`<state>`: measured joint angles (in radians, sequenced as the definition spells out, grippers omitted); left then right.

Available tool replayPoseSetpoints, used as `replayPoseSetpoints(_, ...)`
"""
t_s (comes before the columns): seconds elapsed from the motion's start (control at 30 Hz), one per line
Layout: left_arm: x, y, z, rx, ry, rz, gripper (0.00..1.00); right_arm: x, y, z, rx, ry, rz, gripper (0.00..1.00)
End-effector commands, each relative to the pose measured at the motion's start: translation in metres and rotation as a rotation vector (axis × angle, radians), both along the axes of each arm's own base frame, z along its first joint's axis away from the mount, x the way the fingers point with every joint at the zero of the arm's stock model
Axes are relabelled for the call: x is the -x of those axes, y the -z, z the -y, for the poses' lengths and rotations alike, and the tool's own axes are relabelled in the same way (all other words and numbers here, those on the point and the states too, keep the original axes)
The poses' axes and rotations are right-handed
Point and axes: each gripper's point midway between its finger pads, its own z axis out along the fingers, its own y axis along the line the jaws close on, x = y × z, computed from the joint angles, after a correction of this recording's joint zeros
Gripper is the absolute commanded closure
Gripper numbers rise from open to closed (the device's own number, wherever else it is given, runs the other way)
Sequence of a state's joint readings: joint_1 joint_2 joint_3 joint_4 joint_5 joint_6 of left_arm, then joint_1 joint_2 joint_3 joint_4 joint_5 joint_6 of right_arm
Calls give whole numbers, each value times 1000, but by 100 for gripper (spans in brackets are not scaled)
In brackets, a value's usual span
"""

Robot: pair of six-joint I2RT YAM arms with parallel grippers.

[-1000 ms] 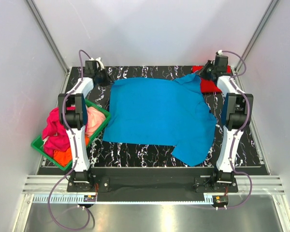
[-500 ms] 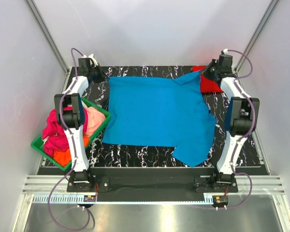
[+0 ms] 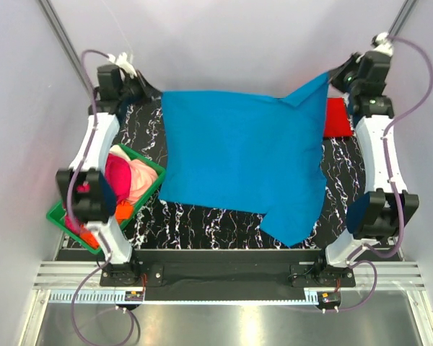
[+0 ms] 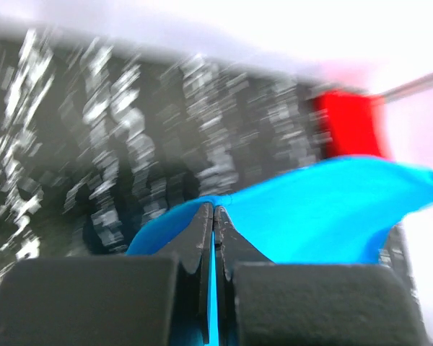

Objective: Fold and stack the t-shirts
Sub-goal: Flatten the tshirt out

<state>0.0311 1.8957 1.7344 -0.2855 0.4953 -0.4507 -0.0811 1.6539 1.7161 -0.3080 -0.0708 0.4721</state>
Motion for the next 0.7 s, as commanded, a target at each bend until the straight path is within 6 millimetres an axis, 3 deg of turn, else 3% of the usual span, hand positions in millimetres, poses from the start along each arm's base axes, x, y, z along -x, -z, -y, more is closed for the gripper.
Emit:
replayPoseSetpoints(0.0, 60, -154, 21, 9, 30, 348, 100, 19, -85, 22, 84, 30, 146, 100)
replayPoseSetpoints(0.03, 77, -180, 23, 11, 14, 403, 100, 18, -102, 28, 91, 33, 169, 100)
replayPoseSetpoints(0.07, 78, -181, 26, 13, 20, 405, 100, 17, -110, 32, 90, 41, 178, 100)
replayPoseSetpoints(0.1, 91, -199, 26, 17, 10, 437, 100, 17, -121, 29, 85, 15, 199, 100)
replayPoseSetpoints(0.13, 100, -215, 28, 21, 9, 468, 100, 23, -151, 27, 88, 4, 264, 100)
replayPoseSetpoints(0.17, 106, -226, 29, 25, 5, 486, 100, 21, -153, 27, 85, -1, 256, 100)
replayPoseSetpoints(0.2, 118, -244, 30, 34, 1, 517, 100, 25, -162, 27, 81, 6, 267, 100)
replayPoseSetpoints(0.23, 125, -251, 29, 37, 0, 530, 100, 36, -189, 27, 90, 16, 316, 100)
replayPoseSetpoints(0.3, 147, -271, 31, 54, 9, 568, 100, 52, -199, 29, 102, 38, 310, 100)
replayPoseSetpoints(0.4, 183, -291, 36, 72, 25, 623, 100, 105, -230, 35, 138, 115, 368, 100)
replayPoseSetpoints(0.47, 212, -305, 39, 85, 37, 670, 100, 131, -239, 46, 156, 200, 386, 100)
replayPoseSetpoints(0.5, 221, -308, 39, 87, 37, 682, 100, 156, -246, 46, 162, 223, 409, 100)
replayPoseSetpoints(0.57, 248, -320, 34, 89, 22, 726, 100, 184, -256, 45, 169, 247, 442, 100)
replayPoseSetpoints(0.6, 257, -323, 32, 89, 15, 741, 100, 210, -264, 41, 172, 251, 477, 100)
replayPoseSetpoints(0.67, 283, -334, 26, 88, -8, 783, 100, 238, -271, 39, 176, 265, 513, 100)
